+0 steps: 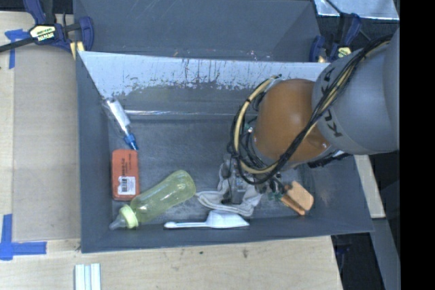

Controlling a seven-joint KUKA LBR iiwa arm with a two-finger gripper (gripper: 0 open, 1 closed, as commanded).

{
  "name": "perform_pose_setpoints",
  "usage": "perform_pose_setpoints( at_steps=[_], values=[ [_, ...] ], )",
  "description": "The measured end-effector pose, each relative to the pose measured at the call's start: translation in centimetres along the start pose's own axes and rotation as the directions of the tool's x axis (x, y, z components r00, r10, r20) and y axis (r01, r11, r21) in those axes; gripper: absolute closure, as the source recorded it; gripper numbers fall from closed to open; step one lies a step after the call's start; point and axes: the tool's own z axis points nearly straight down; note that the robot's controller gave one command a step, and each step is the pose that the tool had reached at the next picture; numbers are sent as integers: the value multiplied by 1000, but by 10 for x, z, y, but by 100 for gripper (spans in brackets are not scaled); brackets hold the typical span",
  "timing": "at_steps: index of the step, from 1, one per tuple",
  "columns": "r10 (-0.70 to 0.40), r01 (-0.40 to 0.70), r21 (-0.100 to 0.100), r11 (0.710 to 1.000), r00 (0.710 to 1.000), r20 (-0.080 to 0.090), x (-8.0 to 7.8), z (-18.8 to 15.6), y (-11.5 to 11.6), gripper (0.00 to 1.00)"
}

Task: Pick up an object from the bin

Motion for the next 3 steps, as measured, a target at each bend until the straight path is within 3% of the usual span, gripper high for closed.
perform_pose_setpoints(
  at_steps=[1,2,3],
  values=[
    [0,0,0,1000,1000,0,0,0,0,100],
    [0,0,1,1000,1000,-4,-24,-123,4,100],
    [0,0,0,1000,1000,-4,-24,-123,4,100]
  ],
)
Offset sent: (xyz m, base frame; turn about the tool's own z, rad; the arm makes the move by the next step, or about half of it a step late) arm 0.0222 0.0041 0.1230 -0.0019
